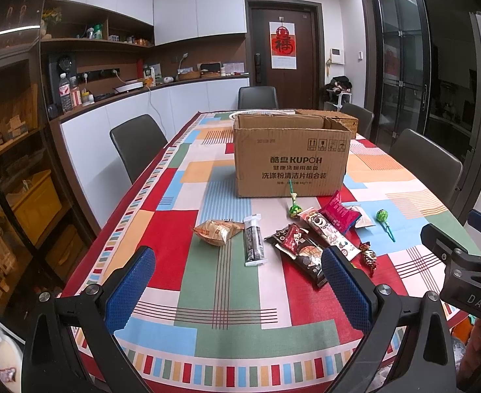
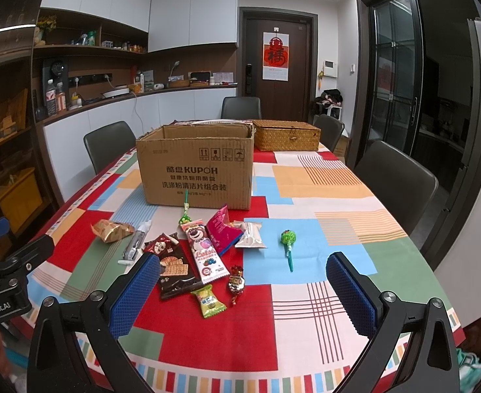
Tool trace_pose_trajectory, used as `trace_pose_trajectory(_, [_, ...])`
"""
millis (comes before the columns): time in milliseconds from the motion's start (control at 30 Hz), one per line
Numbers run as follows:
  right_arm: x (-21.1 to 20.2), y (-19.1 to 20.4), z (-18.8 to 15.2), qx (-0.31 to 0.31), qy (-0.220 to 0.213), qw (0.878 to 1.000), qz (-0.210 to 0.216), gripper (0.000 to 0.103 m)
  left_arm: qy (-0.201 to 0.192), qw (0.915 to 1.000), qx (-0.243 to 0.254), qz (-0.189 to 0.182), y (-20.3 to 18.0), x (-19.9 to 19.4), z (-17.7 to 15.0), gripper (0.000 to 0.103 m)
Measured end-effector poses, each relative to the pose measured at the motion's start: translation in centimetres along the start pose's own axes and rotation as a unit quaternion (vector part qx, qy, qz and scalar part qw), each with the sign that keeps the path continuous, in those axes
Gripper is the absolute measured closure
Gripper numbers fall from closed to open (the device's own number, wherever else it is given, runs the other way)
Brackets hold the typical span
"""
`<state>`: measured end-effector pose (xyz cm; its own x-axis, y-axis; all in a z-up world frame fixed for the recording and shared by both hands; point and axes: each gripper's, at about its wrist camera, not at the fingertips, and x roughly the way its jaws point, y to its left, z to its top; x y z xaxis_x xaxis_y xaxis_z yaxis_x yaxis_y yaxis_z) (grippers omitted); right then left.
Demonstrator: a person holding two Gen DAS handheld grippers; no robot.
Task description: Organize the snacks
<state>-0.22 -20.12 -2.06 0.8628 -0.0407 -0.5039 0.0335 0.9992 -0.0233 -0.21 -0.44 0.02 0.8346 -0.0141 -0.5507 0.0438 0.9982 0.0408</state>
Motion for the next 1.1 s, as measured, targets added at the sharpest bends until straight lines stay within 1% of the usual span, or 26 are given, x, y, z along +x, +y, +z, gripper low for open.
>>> trace_pose_trajectory(400, [0.5,0.0,-0.2,0.002,0.006,1.000,-0.001,0.001,0.003,1.0000,0.001,-0.002,0.0,0.4,0.1,0.000])
trace_pose_trajectory(633, [1.3,-0.1,-0.3,0.006,0.021,1.000,0.000,0.001,0.011,0.9999,0.008,-0.008,-0.3,1.3,0.0,0.000])
trace_pose_trajectory(767, [2.1,-0.2,-0.4,0.009,0.035,0.999,0.001,0.001,0.018,0.9994,0.018,-0.021,-0.7,2.4,0.2,0.000])
trace_pose_trajectory(967, [4.4,-1.0,-0.5,0.023,0.067,0.997,0.008,0.001,0.023,0.9980,0.042,-0.040,-1.9,3.9,0.7,0.000])
trace_pose_trajectory(1100, [6.2,-1.4,-0.7,0.033,0.095,0.995,0.015,0.004,0.033,0.9967,0.058,-0.046,-2.8,5.3,1.0,0.007])
